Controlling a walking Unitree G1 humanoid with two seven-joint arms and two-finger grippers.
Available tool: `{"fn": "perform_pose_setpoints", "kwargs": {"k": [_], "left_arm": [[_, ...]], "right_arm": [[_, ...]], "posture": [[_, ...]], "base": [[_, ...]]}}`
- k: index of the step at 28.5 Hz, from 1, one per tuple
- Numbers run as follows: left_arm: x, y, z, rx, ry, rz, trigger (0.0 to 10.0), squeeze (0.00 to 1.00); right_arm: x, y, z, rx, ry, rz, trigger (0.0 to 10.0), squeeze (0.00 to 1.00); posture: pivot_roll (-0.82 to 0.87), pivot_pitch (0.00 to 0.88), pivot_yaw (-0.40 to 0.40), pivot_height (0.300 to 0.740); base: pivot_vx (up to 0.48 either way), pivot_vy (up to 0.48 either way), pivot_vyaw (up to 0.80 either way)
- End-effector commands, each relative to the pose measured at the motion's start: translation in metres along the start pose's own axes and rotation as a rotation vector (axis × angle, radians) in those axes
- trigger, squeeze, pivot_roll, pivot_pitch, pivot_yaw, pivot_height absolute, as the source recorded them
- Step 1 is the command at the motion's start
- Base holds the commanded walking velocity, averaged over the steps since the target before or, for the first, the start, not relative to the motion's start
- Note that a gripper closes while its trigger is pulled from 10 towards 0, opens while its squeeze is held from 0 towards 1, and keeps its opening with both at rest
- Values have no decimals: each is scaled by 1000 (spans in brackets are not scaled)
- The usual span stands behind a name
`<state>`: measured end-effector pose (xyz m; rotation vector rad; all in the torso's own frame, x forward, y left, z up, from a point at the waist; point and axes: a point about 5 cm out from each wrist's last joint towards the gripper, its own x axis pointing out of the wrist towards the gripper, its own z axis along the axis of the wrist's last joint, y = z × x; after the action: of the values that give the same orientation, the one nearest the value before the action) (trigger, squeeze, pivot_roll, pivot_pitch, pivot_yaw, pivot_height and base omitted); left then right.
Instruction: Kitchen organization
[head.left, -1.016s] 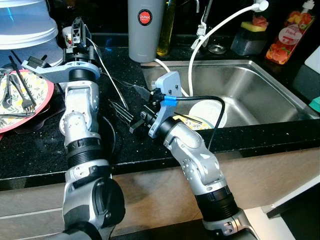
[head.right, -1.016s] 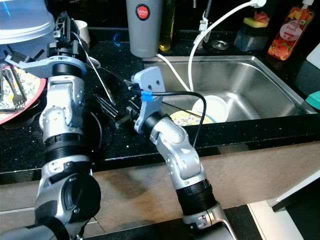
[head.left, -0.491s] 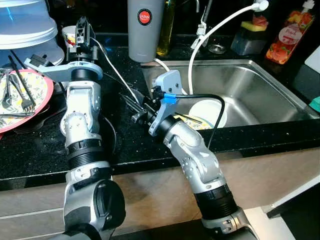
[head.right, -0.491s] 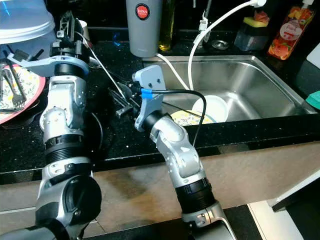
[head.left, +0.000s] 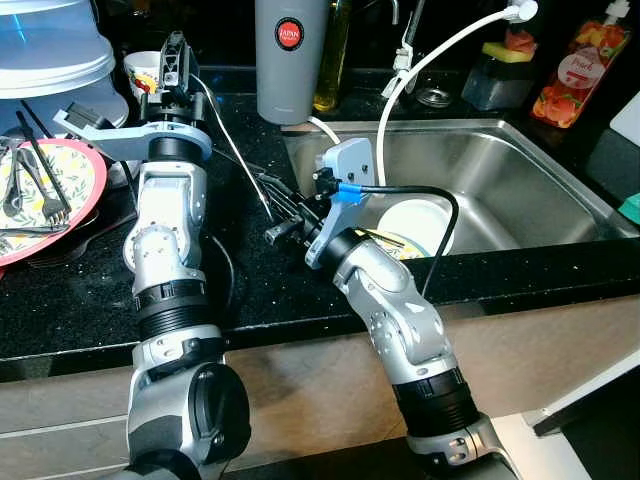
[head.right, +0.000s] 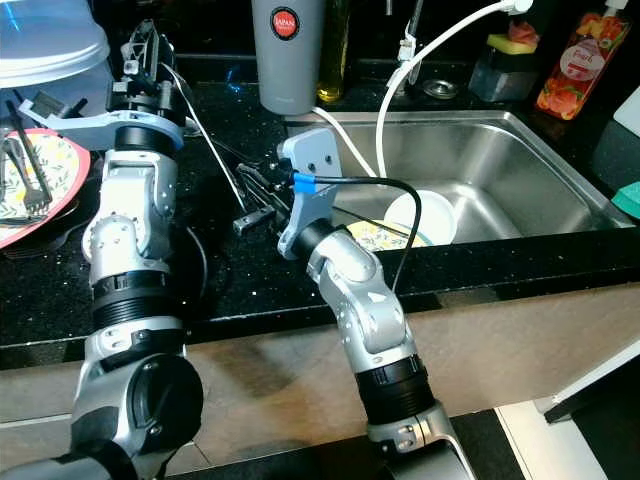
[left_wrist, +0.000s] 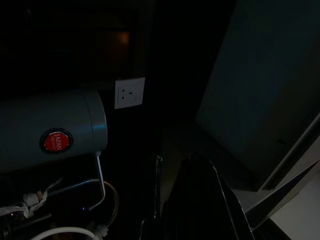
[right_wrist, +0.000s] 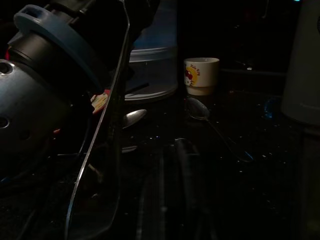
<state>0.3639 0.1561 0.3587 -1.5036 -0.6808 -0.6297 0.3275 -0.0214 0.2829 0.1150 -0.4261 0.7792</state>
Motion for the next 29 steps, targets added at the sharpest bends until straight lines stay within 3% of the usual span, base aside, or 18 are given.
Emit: {"fn": "perform_pose_setpoints", "kwargs": {"k": [1, 7, 8, 9, 10, 20, 27, 28, 29], "left_arm": [[-1, 1, 2, 56, 10, -8, 0, 0], [2, 0, 8, 133, 0, -23, 0, 0], [2, 0, 8, 135, 1, -25, 0, 0], [2, 0, 8, 133, 2, -26, 0, 0], [2, 0, 7, 135, 5, -29, 0, 0], [2, 2, 7, 170, 2, -37, 0, 0], [0, 2, 2, 238, 52, -67, 0, 0], [-1, 3, 2, 255, 59, -70, 0, 0], [-1, 4, 2, 265, 63, -71, 0, 0]], "right_arm": [[-1, 0, -1, 19, -1, 3, 10000, 1000], [-3, 16, -7, 24, 75, 171, 10000, 1000], [-4, 20, -9, 21, 92, 195, 10000, 910], [-5, 21, -10, 19, 101, 206, 10000, 910], [-7, 24, -11, 16, 106, 219, 10000, 0], [-7, 35, -7, 53, 95, 281, 10000, 0], [-5, 26, -1, 11, 85, 207, 10000, 0], [-4, 25, 1, 11, 76, 199, 10000, 443], [-4, 24, 2, 13, 70, 195, 10000, 443]], "posture": [[124, 137, -15, 740], [122, 134, -14, 740], [122, 134, -14, 740], [122, 134, -14, 740], [122, 132, -15, 740], [122, 138, -15, 740], [122, 143, -15, 740], [122, 143, -15, 740], [122, 143, -15, 740]], "base": [[0, 0, 0], [0, 0, 0], [0, 0, 0], [0, 0, 0], [0, 0, 0], [0, 0, 0], [0, 0, 0], [0, 0, 0], [0, 0, 0]]}}
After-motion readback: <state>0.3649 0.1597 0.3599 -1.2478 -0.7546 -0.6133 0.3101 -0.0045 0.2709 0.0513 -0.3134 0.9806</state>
